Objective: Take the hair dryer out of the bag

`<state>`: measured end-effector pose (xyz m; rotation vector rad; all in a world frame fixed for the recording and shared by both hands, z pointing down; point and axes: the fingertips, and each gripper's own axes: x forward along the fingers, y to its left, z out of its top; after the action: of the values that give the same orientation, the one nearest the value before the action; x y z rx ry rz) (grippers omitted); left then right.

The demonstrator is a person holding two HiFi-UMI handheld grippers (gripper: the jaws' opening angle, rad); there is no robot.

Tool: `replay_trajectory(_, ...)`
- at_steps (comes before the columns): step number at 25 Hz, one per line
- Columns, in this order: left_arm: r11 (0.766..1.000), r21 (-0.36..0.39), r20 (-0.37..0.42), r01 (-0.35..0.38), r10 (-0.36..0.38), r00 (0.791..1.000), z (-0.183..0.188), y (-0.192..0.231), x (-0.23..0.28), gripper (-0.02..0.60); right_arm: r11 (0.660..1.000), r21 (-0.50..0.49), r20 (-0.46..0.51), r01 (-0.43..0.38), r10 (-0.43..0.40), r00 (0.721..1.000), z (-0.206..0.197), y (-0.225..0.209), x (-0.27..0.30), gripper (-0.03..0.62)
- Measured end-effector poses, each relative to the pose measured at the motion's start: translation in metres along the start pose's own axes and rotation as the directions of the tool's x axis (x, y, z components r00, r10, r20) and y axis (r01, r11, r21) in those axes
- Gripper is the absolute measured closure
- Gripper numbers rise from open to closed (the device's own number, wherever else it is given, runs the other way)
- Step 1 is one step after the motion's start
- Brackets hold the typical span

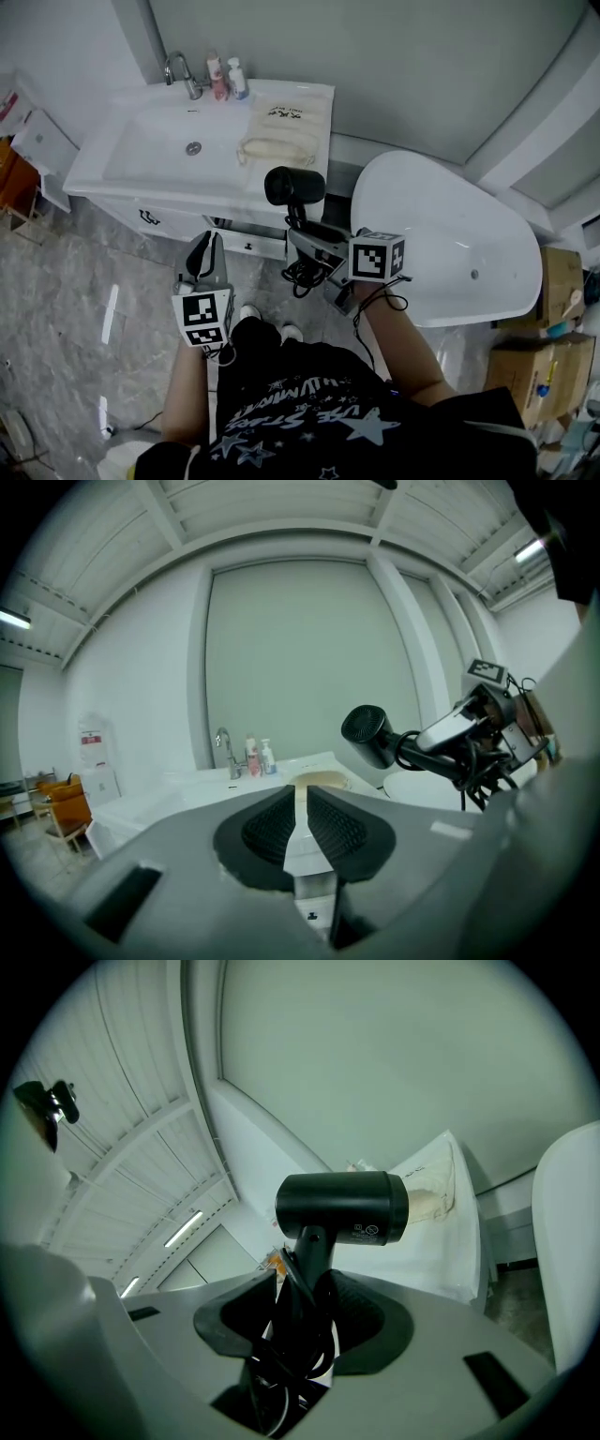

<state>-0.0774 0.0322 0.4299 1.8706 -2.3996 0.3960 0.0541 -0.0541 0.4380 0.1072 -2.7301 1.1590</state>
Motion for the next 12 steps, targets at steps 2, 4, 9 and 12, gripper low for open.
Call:
replay_trajectory(2,1.0,0.003,-0.005,-0.011,0.011,1.0,-0.005,0.005,-0.01,0.538,1.0,0.001,-0.005,-0.006,0.006,1.0,-0.004,0.004,0.004,0.414)
replay_trajectory(4,1.0,0.0,-0.017,-0.025,0.025,1.0,-0.012,0.007,-0.02,0.545,1.0,-0.006,-0.015,-0.012,0.012,1.0,-0.009,0.009,0.007,0.414)
replay_trajectory(9,0.999,-0.038,-0.044,-0.035,0.034,0.998,-0.031,0.001,-0.048,0.548,0.999,-0.025,-0.058,-0.029,0.028,0.998,-0.027,0.023,0.013,0.414)
replay_trajectory(12,0.996,-0.072,-0.063,-0.053,0.048,0.997,-0.046,-0.001,-0.071,0.557,0.999,-0.039,-0.099,-0.038,0.033,0.994,-0.044,0.03,0.017,0.414)
